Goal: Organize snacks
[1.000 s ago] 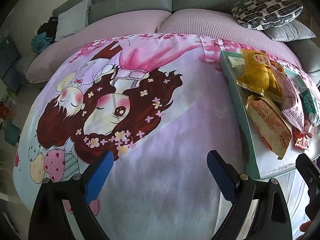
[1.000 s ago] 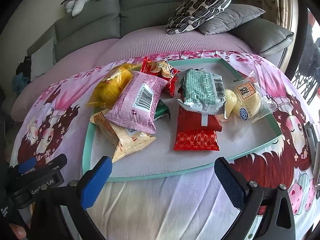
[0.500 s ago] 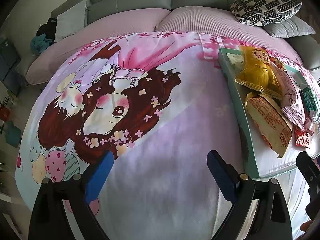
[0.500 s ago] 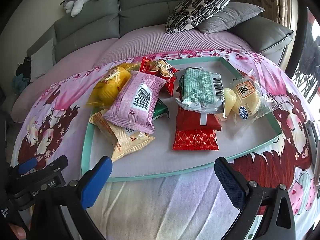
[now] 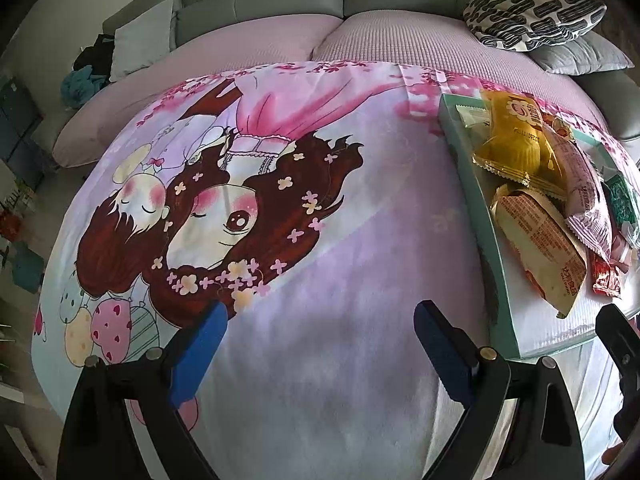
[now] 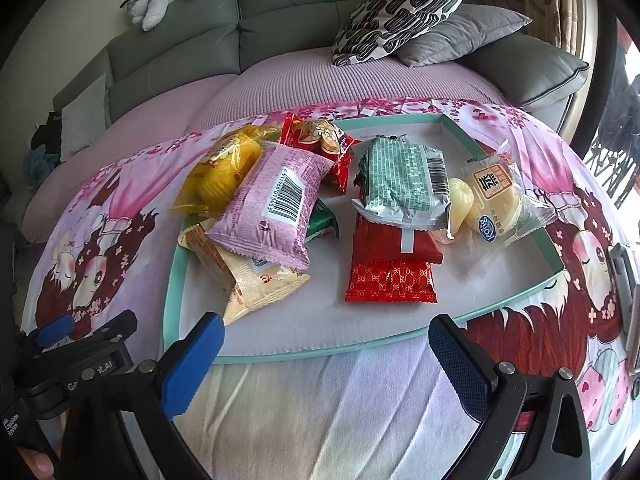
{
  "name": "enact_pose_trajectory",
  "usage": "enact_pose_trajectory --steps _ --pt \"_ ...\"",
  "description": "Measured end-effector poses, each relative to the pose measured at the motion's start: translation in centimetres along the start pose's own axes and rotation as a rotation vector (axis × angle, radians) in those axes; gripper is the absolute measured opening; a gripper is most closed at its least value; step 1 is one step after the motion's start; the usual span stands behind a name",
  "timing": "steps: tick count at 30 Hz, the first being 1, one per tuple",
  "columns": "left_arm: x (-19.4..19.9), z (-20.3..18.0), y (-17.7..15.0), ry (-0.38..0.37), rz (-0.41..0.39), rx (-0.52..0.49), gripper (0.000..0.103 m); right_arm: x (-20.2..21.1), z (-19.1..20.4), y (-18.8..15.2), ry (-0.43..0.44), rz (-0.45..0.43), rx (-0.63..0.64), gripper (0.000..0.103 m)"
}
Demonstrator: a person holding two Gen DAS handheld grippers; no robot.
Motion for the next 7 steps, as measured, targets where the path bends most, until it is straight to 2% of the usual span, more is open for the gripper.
enact_pose_trajectory --steps 7 --pt "0.32 0.06 0.07 0.004 -0.012 -0.003 0.095 0.03 0.06 0.08 -0.001 0.001 0.006 0.103"
Point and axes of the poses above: each gripper's, at about its wrist camera, not at the fingertips, and x roughly against the way its jaws point, z to its left, y to its top, the point moved 9 cm from there along -x, roughly the way its jaws point, and after that the axes turned 12 degrees about y, right-handed, at the moved point
